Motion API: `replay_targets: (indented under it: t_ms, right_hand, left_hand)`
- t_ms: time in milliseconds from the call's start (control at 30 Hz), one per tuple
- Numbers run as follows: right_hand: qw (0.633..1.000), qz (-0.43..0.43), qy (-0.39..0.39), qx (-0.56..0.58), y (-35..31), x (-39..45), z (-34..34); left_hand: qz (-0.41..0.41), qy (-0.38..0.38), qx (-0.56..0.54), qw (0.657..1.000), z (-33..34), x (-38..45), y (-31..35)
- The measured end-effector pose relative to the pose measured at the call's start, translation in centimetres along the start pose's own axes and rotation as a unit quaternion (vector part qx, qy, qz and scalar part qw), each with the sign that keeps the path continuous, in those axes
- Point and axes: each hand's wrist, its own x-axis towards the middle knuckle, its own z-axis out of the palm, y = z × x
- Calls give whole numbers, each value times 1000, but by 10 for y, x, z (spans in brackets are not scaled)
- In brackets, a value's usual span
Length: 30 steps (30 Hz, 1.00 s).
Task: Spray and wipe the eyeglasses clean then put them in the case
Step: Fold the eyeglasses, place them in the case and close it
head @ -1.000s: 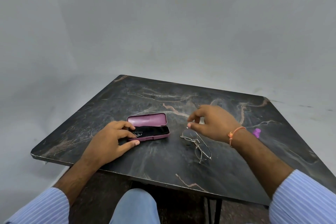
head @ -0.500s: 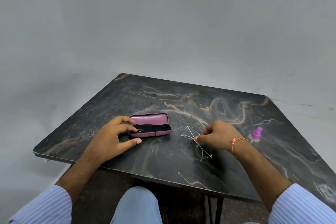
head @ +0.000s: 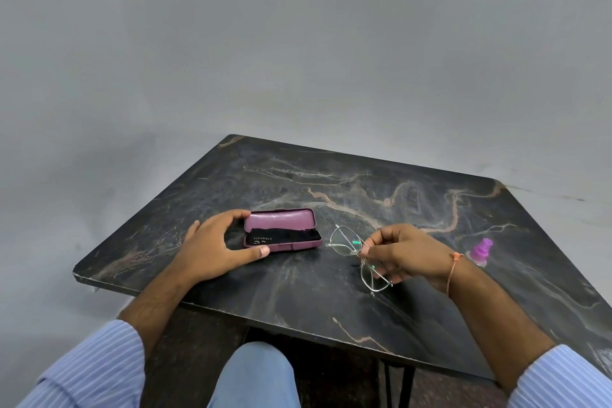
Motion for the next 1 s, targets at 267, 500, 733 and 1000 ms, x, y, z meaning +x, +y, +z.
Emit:
replay_targets:
  t_ms: [267, 500, 733, 1000]
  right_hand:
    - [975, -189, 1, -120, -54, 34, 13]
    - [926, -245, -36, -284, -85, 76, 50]
    - [898, -258, -66, -350, -85, 95, 60]
    - [910, -268, -49, -313, -68, 100, 72]
  left_hand:
    - [12, -5, -9, 1000, -2, -2, 0]
    - [26, -3, -48, 998, -5, -8, 3]
    - [40, 2, -65, 997, -2, -7, 0]
    - [50, 6, -65, 997, -2, -8, 1]
